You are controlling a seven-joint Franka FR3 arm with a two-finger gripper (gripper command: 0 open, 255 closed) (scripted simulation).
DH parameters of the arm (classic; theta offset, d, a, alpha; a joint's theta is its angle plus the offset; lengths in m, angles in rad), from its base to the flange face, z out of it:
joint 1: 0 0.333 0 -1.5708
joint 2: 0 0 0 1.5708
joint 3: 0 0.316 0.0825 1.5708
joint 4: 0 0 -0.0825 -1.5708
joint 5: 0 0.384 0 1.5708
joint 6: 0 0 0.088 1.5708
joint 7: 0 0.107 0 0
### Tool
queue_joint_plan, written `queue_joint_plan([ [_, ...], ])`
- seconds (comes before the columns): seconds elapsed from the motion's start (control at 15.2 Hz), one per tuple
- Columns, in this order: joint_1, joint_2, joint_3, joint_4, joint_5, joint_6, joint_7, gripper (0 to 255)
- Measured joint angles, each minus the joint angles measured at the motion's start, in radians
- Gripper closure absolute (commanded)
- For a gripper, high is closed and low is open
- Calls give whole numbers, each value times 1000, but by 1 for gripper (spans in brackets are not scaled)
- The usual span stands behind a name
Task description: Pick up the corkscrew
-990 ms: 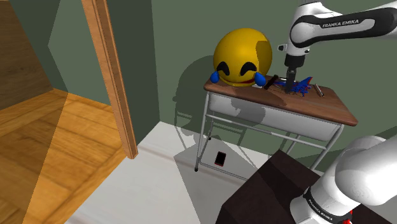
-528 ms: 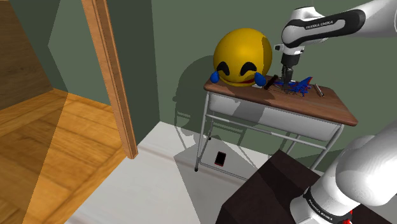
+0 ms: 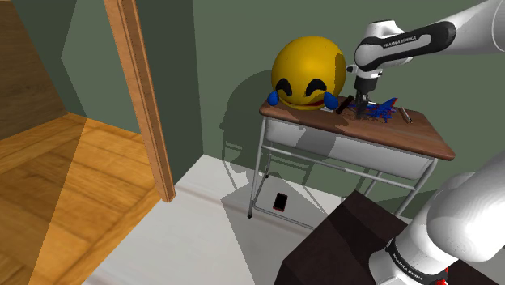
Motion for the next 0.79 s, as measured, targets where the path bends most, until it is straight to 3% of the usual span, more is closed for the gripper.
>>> queue_joint_plan([
  [0.79, 0, -6, 2, 18, 0, -23, -2, 255],
])
